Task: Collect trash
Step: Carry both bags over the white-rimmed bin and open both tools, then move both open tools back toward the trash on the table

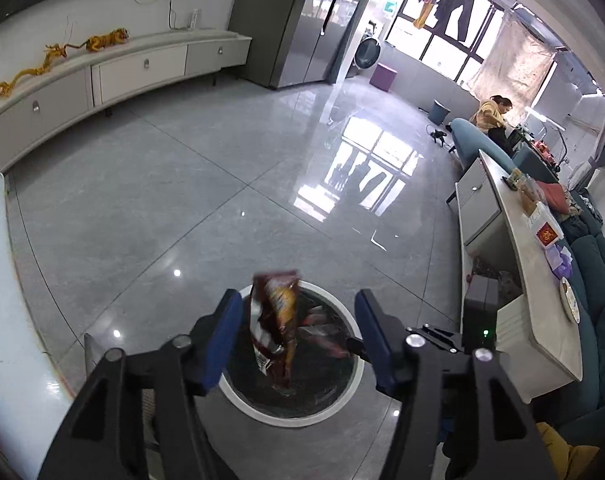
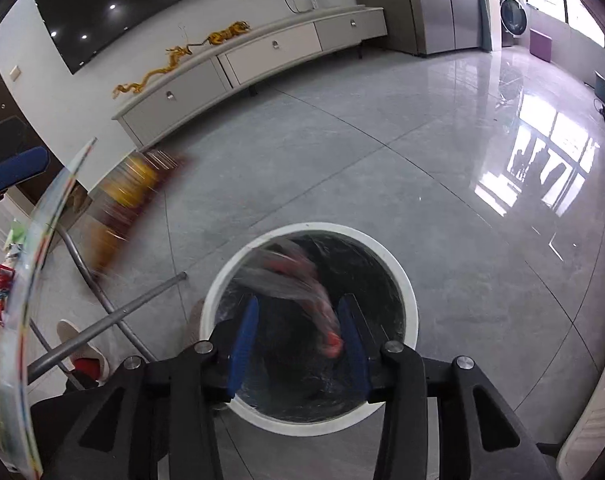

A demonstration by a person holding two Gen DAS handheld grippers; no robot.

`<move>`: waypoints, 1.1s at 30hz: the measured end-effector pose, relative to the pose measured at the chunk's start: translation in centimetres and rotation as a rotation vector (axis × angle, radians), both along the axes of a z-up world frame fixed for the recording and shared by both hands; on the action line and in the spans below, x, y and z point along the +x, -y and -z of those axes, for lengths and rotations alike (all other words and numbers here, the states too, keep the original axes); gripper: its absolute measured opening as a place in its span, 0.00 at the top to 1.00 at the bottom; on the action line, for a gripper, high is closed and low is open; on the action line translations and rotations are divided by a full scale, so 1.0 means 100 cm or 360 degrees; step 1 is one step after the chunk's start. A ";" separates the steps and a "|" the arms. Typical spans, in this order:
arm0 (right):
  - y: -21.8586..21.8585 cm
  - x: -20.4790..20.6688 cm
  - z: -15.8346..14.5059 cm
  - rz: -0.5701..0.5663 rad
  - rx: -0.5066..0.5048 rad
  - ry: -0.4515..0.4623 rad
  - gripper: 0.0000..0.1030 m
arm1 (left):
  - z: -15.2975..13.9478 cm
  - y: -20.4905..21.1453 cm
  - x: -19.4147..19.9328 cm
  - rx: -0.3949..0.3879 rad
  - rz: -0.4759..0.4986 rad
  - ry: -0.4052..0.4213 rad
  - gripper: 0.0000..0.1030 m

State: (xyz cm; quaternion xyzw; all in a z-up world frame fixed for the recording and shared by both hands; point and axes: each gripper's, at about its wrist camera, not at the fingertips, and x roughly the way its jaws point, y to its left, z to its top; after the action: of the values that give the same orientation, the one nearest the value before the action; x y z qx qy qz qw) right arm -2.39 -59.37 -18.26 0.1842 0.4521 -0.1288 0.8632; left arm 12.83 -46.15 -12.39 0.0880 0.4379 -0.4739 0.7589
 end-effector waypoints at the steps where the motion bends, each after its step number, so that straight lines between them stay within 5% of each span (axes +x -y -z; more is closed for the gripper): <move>1: 0.002 -0.002 0.003 0.0011 0.0006 -0.0013 0.61 | 0.004 0.004 0.000 0.0008 0.0003 -0.0008 0.44; 9: 0.001 -0.009 -0.010 0.0040 0.0011 0.0023 0.61 | -0.009 -0.012 -0.010 0.0009 -0.0023 0.0045 0.44; 15: -0.023 -0.016 -0.055 -0.0002 -0.0046 0.0163 0.61 | -0.044 -0.053 -0.029 -0.0042 -0.0128 0.0143 0.44; 26: -0.118 -0.027 -0.162 -0.0206 -0.0213 0.0473 0.58 | -0.105 -0.203 -0.071 -0.0206 -0.0384 0.0355 0.36; 33: -0.185 -0.023 -0.209 -0.0369 -0.0269 0.0591 0.56 | -0.120 -0.308 -0.082 -0.0258 -0.0613 0.0467 0.35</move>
State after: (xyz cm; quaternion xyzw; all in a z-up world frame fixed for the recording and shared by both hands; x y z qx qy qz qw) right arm -4.66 -40.83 2.60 0.0785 0.2911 -0.0299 0.9530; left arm 4.58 -15.34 -0.36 0.0095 0.2923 -0.3363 0.8952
